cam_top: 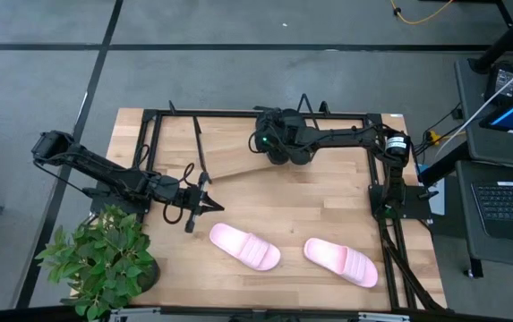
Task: Pick and place slides into the shelf
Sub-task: Put the black slipper on the shelf
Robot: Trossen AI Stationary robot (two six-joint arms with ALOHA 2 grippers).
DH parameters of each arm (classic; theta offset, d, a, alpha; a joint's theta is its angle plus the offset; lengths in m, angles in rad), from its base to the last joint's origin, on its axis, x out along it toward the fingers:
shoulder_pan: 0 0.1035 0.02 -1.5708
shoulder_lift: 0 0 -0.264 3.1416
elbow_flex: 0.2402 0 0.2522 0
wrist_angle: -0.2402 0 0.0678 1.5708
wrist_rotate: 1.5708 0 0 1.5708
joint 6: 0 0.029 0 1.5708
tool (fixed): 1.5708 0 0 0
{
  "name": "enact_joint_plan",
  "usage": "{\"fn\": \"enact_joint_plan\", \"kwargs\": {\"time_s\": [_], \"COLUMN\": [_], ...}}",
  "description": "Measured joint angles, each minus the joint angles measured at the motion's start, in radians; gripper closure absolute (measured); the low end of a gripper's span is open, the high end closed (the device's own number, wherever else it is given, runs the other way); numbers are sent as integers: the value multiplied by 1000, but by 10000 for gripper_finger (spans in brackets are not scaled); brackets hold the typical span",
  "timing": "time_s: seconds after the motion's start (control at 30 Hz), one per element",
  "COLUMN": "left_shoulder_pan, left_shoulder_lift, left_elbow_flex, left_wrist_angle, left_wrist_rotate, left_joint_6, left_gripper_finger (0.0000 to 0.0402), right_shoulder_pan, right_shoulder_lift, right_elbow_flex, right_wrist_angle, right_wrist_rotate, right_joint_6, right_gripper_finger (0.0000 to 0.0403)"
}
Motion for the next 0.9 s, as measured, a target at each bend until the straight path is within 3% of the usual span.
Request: {"fn": "enact_joint_plan", "kwargs": {"time_s": [0.4, 0.9], "left_shoulder_pan": [0, 0], "left_shoulder_lift": [0, 0], "left_elbow_flex": [0, 0], "left_wrist_angle": [0, 0], "left_wrist_rotate": [0, 0], "left_joint_6": [0, -1], "left_gripper_finger": [401, 401], "right_shoulder_pan": [0, 0], "right_shoulder_lift": [0, -1], "right_elbow_flex": [0, 0], "right_wrist_angle": [-1, -51], "right_wrist_rotate": [-7, -6], "right_joint_6": [-2, -34], "right_gripper_finger": [394, 355]}}
